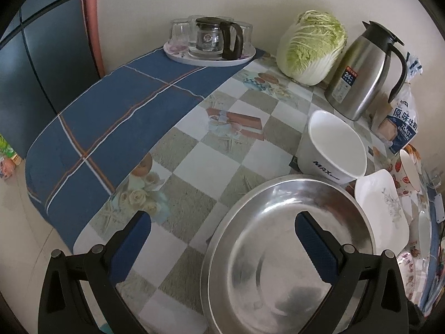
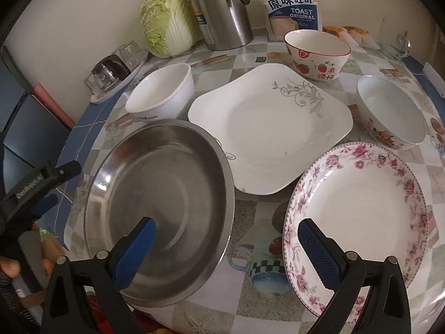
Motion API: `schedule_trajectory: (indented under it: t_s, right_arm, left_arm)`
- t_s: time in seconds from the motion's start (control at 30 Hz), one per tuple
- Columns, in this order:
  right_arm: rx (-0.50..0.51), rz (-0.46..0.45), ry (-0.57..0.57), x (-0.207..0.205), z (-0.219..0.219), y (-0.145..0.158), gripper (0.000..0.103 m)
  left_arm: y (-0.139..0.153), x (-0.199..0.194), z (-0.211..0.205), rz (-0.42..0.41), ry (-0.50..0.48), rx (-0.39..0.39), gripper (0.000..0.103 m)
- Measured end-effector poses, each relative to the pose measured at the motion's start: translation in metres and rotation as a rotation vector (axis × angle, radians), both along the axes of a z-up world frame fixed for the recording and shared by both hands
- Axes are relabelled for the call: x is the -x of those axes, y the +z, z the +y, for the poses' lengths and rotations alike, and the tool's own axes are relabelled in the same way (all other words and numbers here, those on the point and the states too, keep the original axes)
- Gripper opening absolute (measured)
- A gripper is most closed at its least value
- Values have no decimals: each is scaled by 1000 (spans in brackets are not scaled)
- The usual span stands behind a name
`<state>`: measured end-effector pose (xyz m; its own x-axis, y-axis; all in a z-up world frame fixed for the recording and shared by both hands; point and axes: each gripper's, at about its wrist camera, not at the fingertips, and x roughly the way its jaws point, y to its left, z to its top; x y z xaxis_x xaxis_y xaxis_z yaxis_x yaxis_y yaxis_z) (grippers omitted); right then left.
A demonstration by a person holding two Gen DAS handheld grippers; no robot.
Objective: Organize plates and bowls
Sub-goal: 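Reach the left tool to the steel basin rim and close on it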
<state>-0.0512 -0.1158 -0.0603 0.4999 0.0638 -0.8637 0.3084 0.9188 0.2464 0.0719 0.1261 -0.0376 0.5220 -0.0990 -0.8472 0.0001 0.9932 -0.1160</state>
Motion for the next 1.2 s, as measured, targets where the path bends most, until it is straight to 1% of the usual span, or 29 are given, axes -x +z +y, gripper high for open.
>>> schedule_trajectory:
  t_s: [0.1, 0.2, 0.27, 0.37, 0.43, 0.47, 0.53, 0.63, 0.7, 0.73, 0.77, 0.8, 0.87, 0.93, 0.97, 1.0, 1.03, 1.1, 1.2]
  right_arm:
    - [-8, 9, -5, 0, -1, -1, 102]
    - [-44, 13, 5, -2, -3, -5, 86]
    - [-67, 18, 13, -2, -4, -9, 81]
    - [-83, 25, 21, -3, -4, -12, 70]
    - [-97, 30, 31, -5, -4, -15, 59]
    - [-92, 35, 31, -6, -4, -16, 57]
    - [-82, 45, 30, -8, -4, -19, 45]
    - [-91, 57, 38, -12, -3, -23, 34]
    - [-87, 64, 39, -14, -3, -26, 34]
    - [-82, 67, 38, -15, -3, -27, 34]
    - [-75, 73, 36, -16, -3, -29, 34]
    - [-71, 78, 35, -19, -1, -31, 30]
    - [-71, 87, 37, -21, -1, -34, 28]
    - [-68, 93, 38, -23, 0, -36, 26]
    - [-66, 97, 38, -25, 0, -36, 25]
    - [-65, 101, 37, -26, 0, -38, 25]
    - [-66, 102, 38, -26, 0, -38, 25]
    - [-63, 104, 41, -28, 0, -40, 25]
    - [-66, 103, 53, -31, 2, -41, 20]
  left_arm:
    - [-5, -2, -4, 19, -23, -1, 103]
    - [-10, -3, -10, 34, -50, -18, 103]
    - [-11, -3, -13, 32, -64, -32, 103]
    - [-12, -4, -12, 33, -70, -52, 103]
    - [-14, -6, -10, 49, -69, -50, 103]
    - [-16, -7, -8, 56, -67, -46, 103]
    - [-20, -10, -5, 77, -59, -25, 103]
    - [-27, -12, 0, 113, -40, -5, 103]
    - [-33, -13, 0, 134, -36, -6, 102]
    - [-35, -13, 0, 143, -34, -7, 100]
    - [-37, -14, 1, 149, -29, -10, 93]
    - [-39, -14, 2, 158, -23, -13, 84]
    - [-43, -15, 4, 174, -15, -8, 77]
    - [-48, -17, 4, 189, -20, 5, 76]
    - [-50, -17, 4, 196, -21, 5, 72]
    - [-53, -18, 3, 205, -22, 2, 63]
    - [-54, -19, 3, 213, -22, 2, 60]
    - [-55, -19, 3, 214, -20, -3, 56]
    - [-57, -20, -1, 210, -23, 9, 52]
